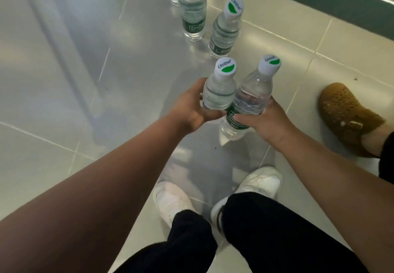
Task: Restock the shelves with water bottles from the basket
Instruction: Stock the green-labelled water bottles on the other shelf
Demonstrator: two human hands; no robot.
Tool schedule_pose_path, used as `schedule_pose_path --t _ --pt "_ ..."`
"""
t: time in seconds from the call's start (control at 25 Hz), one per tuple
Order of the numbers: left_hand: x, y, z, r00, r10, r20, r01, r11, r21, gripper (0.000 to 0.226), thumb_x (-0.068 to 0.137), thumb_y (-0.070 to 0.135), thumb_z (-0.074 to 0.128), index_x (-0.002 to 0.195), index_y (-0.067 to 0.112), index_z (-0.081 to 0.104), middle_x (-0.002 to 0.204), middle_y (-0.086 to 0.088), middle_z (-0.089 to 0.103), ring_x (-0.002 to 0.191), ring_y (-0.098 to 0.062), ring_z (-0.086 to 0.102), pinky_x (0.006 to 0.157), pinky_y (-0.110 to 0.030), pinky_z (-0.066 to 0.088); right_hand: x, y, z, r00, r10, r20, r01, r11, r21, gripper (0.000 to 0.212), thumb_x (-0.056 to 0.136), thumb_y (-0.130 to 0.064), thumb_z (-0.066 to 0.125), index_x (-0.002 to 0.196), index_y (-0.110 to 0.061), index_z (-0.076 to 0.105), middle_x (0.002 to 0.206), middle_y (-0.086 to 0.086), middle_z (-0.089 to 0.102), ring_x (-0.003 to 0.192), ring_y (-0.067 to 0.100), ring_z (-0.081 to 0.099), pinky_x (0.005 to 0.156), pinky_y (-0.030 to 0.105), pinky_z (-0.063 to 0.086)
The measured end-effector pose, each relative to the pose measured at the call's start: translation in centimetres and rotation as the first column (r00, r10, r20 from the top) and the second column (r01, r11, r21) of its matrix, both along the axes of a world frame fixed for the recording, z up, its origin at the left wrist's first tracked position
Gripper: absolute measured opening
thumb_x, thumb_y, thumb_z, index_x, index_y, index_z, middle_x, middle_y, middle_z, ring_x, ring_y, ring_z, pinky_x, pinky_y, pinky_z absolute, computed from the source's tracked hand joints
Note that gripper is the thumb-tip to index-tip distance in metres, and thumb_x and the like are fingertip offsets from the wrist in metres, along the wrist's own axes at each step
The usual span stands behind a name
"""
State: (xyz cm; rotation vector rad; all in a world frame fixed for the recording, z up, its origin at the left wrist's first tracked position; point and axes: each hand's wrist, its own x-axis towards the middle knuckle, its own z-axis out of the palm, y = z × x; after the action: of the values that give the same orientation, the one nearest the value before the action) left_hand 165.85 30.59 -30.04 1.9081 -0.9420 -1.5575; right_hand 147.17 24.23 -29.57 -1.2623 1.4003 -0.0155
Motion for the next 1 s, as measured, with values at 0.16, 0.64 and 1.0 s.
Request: schedule_pose_path --t 0.16,0.64,1.0 --pt "1.1 3.6 10.9 0.990 0.096 -0.100 -0.087 0.992 0.088 0.065 0.071 0.010 0.083 0.124 0.023 0.049 0.101 0.012 0.064 0.093 -0.004 0.062 0.086 -0.020 0.051 0.8 3.1 10.2 0.999 0.031 0.031 -0.032 0.998 0.060 0.055 0.064 -0.023 0.082 0.115 -0.022 0.062 0.103 -0.006 0.071 0.098 0.010 0.067 0.090 0.033 0.051" --pt "5.8 16.4 56.7 0.782 0.575 -0.238 -0.579 0.813 0.063 0.045 0.081 0.026 0.073 0.122 0.035 0.056 0.108 0.012 0.068 0.093 0.002 0.065 0.077 -0.017 0.052 10.1 10.6 56.5 0.960 0.064 0.271 -0.083 0.995 0.060 0.035 0.080 -0.021 0.073 0.111 -0.028 0.061 0.106 -0.001 0.070 0.099 0.018 0.067 0.085 0.033 0.053" --pt "4.8 25.3 72.2 0.544 0.814 -0.205 -0.839 0.535 -0.102 0.022 0.085 0.024 0.070 0.101 0.037 0.063 0.101 0.008 0.071 0.088 -0.005 0.069 0.069 -0.016 0.052 14.6 15.2 70.8 0.841 0.276 0.465 -0.380 0.913 0.146 0.040 0.077 -0.033 0.069 0.114 -0.022 0.059 0.105 0.009 0.071 0.096 0.027 0.069 0.086 0.045 0.055"
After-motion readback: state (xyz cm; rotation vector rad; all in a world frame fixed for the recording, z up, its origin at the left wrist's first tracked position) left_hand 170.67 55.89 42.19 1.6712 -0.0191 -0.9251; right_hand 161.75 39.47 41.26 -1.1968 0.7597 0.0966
